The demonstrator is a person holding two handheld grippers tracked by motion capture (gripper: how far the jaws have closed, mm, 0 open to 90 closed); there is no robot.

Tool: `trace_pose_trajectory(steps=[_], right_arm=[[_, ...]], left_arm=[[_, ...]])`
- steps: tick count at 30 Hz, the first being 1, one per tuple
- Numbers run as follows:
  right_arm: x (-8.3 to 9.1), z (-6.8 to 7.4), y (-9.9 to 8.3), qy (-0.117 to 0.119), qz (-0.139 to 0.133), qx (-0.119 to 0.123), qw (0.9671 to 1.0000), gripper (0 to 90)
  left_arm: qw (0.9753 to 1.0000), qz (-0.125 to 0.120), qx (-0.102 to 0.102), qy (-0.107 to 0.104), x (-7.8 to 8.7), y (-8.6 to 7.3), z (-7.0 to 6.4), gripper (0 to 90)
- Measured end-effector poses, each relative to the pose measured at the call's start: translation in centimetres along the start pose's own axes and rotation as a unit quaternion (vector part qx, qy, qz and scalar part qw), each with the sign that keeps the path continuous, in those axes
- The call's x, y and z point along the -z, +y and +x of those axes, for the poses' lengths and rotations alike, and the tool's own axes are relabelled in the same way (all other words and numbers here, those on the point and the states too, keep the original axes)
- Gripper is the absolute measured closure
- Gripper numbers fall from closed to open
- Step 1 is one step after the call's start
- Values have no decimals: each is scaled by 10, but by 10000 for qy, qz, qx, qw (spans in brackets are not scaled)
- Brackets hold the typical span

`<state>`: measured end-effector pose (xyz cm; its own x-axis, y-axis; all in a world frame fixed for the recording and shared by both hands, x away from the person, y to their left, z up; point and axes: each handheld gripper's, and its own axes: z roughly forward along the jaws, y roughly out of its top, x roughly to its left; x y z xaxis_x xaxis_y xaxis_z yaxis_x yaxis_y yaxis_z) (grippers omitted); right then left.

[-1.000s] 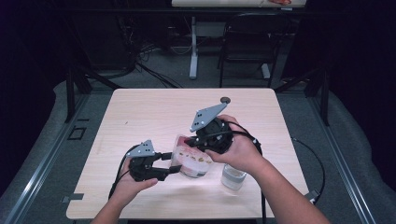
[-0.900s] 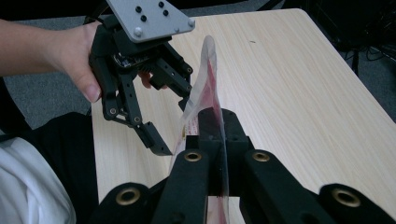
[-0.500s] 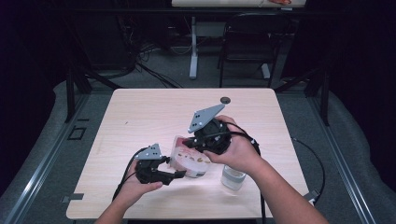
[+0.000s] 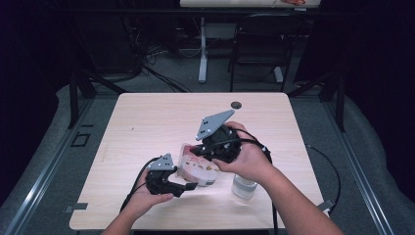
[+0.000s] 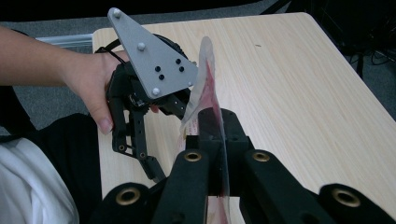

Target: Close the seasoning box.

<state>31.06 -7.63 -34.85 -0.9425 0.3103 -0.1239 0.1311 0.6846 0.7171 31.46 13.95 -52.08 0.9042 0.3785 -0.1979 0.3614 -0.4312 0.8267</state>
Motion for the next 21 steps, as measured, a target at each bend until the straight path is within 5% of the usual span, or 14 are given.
trace_pose_trajectory(steps=[21], right_arm=[[0, 3, 2, 31, -51, 23, 10000, 900]], left_arm=[[10000, -57, 55, -3, 2, -1, 3, 452]])
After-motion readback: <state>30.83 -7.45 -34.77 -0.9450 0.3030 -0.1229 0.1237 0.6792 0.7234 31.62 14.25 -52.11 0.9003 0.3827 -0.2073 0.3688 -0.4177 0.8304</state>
